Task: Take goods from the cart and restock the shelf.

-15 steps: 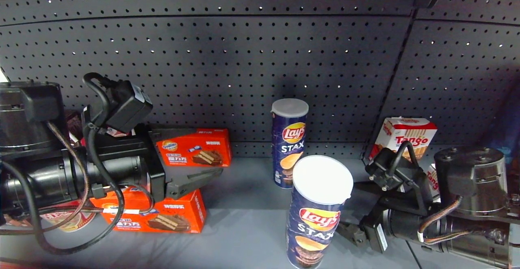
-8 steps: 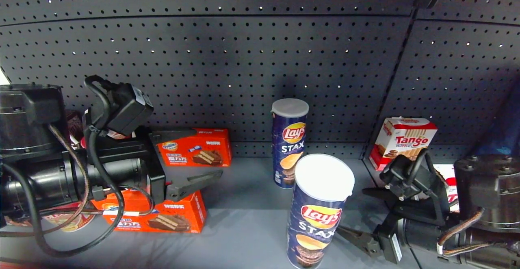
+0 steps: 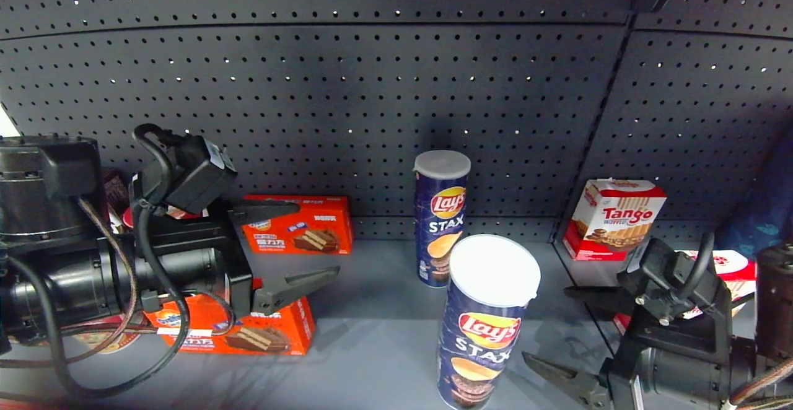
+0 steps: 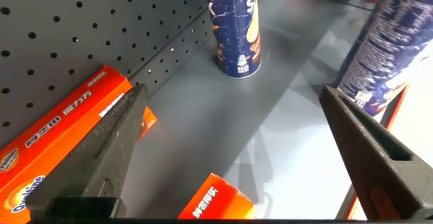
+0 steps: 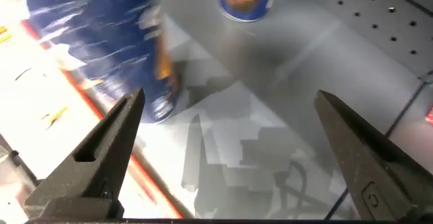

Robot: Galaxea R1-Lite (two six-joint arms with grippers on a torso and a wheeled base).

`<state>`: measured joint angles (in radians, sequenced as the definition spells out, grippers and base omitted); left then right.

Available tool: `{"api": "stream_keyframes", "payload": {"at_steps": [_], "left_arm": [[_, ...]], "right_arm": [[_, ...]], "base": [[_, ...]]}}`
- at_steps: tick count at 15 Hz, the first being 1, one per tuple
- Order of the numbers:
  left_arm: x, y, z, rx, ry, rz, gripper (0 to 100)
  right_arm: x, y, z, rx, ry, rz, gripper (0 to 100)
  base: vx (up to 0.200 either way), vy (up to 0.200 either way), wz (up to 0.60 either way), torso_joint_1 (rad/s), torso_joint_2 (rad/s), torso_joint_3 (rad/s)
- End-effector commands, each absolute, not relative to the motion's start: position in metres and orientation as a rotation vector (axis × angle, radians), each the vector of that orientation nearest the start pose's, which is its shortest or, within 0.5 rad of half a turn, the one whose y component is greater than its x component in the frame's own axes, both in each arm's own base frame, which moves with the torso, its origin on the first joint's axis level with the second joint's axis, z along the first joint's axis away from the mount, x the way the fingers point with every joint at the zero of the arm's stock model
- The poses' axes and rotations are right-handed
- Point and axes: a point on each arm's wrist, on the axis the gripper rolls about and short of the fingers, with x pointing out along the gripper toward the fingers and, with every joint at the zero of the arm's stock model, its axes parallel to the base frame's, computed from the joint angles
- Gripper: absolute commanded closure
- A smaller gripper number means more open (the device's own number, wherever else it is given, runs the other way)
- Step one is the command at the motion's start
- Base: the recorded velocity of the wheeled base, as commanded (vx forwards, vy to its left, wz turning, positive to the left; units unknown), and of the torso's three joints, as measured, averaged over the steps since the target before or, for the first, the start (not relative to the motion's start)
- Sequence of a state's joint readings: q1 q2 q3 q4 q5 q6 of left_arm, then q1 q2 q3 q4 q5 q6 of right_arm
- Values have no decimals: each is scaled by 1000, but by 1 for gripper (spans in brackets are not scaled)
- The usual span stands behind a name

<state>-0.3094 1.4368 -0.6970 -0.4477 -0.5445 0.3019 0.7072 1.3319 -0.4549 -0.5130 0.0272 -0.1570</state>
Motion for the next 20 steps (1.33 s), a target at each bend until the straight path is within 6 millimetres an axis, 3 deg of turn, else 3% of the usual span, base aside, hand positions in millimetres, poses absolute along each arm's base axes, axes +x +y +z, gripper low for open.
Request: {"api": "stream_keyframes", "payload": {"at_steps": [1,6,20], "left_arm": [[220,-83,207,246,168,-886,0],[221,-82,207,246,166,-884,0],[221,-83,207,245,167,-884,0]], "right_arm": [[144,129,170,-274,283,775,0],[157,143,156,-303,354,783,0],[182,166,153,-304,354,783,0]], "base": [[0,0,0,0,0,0],[0,0,0,0,0,0],[0,0,0,0,0,0]]}}
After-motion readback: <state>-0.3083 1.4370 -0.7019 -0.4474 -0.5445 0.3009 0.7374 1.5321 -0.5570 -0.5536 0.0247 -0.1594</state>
